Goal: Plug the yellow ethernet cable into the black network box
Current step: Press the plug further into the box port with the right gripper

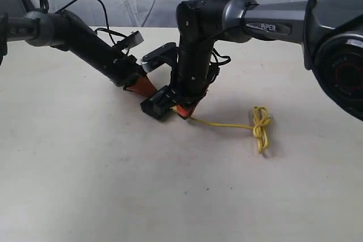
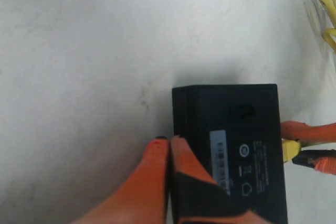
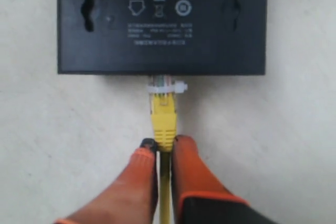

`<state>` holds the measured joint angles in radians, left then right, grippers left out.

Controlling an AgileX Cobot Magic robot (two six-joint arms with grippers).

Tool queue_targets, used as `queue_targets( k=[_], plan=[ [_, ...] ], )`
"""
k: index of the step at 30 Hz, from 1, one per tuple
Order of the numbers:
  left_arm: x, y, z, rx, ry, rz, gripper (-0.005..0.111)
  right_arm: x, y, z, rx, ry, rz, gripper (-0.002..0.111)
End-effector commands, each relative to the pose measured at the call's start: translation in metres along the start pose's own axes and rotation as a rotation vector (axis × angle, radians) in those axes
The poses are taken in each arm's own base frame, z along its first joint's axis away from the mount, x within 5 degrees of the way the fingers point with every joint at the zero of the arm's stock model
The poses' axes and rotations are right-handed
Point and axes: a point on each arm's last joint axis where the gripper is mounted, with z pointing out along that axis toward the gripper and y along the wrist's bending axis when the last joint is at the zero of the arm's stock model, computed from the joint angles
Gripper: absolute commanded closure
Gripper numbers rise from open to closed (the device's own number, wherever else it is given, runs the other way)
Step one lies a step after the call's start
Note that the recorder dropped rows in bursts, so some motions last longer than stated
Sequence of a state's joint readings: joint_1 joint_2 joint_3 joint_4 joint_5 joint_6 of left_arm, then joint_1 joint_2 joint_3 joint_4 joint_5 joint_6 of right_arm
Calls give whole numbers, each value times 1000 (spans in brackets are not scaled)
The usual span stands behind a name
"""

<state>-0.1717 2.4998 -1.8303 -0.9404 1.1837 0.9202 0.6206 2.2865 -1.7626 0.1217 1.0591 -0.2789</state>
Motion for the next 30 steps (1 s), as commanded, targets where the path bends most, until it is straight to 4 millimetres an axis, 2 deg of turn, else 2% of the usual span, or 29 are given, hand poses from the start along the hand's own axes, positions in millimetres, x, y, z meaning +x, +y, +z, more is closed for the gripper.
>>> queue_targets(
  k=[1,24,30],
  plan=[
    [3,-3,6,33,30,9,107,-9,-5,6,2,-18,6,109],
    [3,-4,6,37,34,30,107,-25,-9,-1,51,-193,47,109],
    [1,-12,15,46,50,69,107,-27,-8,-1,35,-212,60,109]
  ],
)
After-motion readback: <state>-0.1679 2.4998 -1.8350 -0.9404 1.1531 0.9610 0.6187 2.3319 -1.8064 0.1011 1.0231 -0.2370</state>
